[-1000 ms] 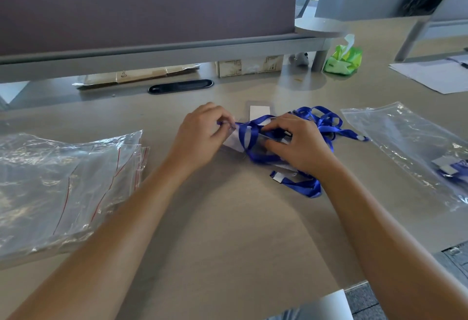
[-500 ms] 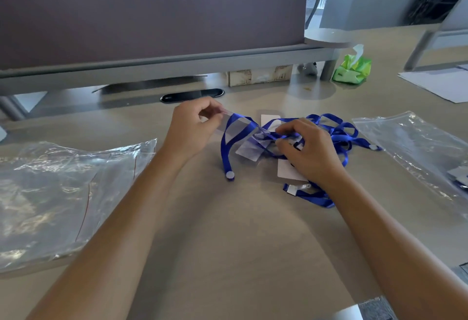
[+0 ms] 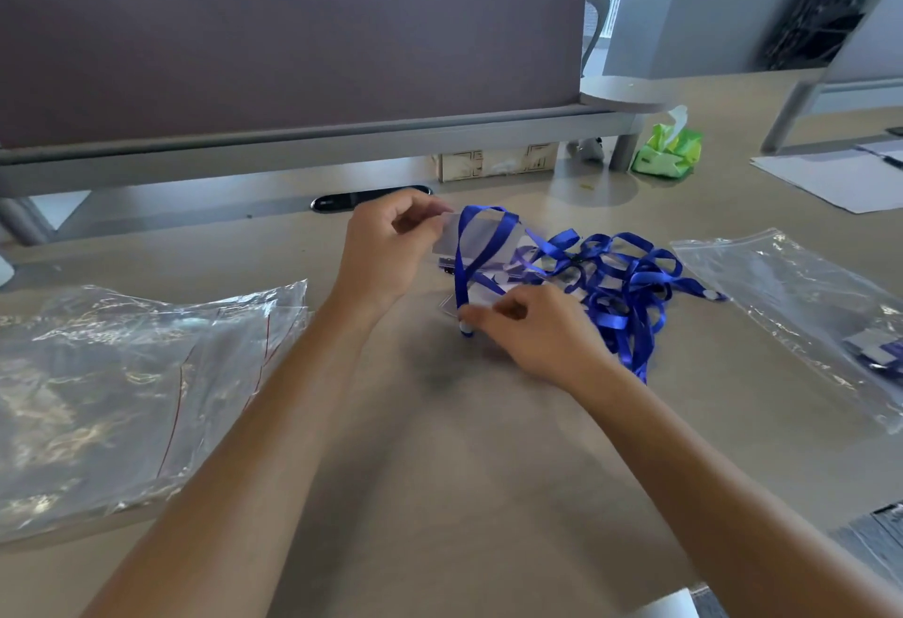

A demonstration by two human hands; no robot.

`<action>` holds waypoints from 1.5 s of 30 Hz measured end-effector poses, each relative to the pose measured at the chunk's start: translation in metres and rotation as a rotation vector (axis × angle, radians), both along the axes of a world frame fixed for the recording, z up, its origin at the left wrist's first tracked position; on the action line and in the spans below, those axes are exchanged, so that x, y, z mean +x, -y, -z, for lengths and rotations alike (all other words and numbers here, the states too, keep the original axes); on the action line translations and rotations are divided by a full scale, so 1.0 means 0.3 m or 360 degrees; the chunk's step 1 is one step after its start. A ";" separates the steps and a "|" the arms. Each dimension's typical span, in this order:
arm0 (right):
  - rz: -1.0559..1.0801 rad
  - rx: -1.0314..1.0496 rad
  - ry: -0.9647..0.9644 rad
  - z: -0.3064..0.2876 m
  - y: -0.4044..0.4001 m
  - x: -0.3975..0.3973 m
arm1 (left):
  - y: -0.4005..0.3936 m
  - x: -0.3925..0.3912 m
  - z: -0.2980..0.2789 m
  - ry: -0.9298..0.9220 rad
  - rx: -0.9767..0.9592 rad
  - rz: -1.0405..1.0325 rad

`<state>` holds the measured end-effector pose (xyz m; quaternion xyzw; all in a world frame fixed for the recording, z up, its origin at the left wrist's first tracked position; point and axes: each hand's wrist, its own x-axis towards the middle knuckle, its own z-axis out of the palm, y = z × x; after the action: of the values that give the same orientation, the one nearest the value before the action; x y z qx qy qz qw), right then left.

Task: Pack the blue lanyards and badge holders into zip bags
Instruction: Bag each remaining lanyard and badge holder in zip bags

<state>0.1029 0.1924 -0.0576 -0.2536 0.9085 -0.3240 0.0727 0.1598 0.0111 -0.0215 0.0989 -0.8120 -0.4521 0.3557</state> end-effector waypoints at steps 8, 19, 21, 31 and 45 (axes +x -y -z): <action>0.0114 0.0214 -0.0197 0.031 0.089 0.026 | 0.009 -0.007 0.000 -0.0017 0.0073 -0.0024; 0.0103 -0.0281 -0.0060 0.025 0.039 -0.004 | 0.020 0.002 -0.002 -0.0008 0.0032 -0.0047; 0.0095 -0.0467 0.0017 -0.002 0.010 -0.008 | 0.027 0.009 -0.002 0.0024 -0.0057 -0.0093; 0.0211 -0.0956 -0.0040 -0.227 -0.075 -0.073 | -0.031 0.021 -0.030 0.0224 -0.0139 0.0029; -0.0093 -0.0535 -0.0363 -0.278 -0.064 -0.052 | -0.103 -0.003 -0.052 0.0107 -0.0102 0.0004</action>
<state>0.0874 0.2117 0.0259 -0.3234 0.8363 -0.4380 -0.0645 0.1591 0.0421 -0.0059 0.1017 -0.8377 -0.4227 0.3306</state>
